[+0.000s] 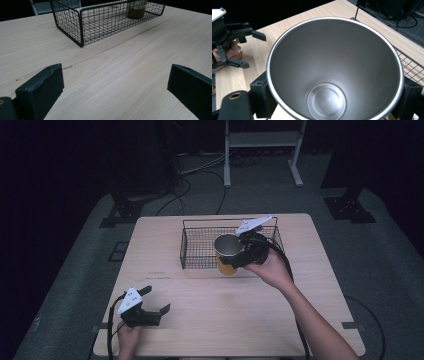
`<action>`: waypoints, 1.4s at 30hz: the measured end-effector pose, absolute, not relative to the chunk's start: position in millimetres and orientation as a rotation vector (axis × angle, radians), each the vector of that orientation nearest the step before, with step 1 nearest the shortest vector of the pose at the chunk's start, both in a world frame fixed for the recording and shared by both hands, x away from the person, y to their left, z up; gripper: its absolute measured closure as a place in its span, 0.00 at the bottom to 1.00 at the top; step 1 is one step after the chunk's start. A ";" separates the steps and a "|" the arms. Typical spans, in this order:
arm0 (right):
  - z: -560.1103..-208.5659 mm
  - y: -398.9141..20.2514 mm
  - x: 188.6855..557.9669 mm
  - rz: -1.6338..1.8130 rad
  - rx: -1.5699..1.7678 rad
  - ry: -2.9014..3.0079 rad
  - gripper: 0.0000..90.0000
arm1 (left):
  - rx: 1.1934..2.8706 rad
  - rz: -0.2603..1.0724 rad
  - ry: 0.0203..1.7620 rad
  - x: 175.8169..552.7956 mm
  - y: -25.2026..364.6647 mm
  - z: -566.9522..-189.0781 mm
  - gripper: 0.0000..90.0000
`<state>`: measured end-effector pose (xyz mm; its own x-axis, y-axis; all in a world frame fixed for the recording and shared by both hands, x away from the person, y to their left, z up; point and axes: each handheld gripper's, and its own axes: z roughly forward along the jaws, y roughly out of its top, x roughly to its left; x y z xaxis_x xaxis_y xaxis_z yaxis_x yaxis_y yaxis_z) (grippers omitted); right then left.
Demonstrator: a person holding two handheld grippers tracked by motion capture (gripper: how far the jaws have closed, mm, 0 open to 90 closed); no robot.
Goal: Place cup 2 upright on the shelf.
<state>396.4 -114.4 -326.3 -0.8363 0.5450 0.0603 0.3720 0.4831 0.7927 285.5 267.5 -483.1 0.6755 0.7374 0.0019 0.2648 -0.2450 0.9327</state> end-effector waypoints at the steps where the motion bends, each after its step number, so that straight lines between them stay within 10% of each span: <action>1: -326.3 -114.4 396.4 1.277 0.792 2.528 0.15 | 1.813 0.548 0.796 285.5 267.5 -483.1 0.00; 42: -295.1 -86.4 451.0 1.209 0.825 2.500 0.15 | 1.809 0.547 0.794 285.2 268.5 -482.7 0.00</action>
<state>451.0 -86.4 -295.1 -0.8107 0.5850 0.0252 0.3830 0.4973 0.7785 285.2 268.5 -482.7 0.6765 0.7364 0.0003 0.2627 -0.2417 0.9341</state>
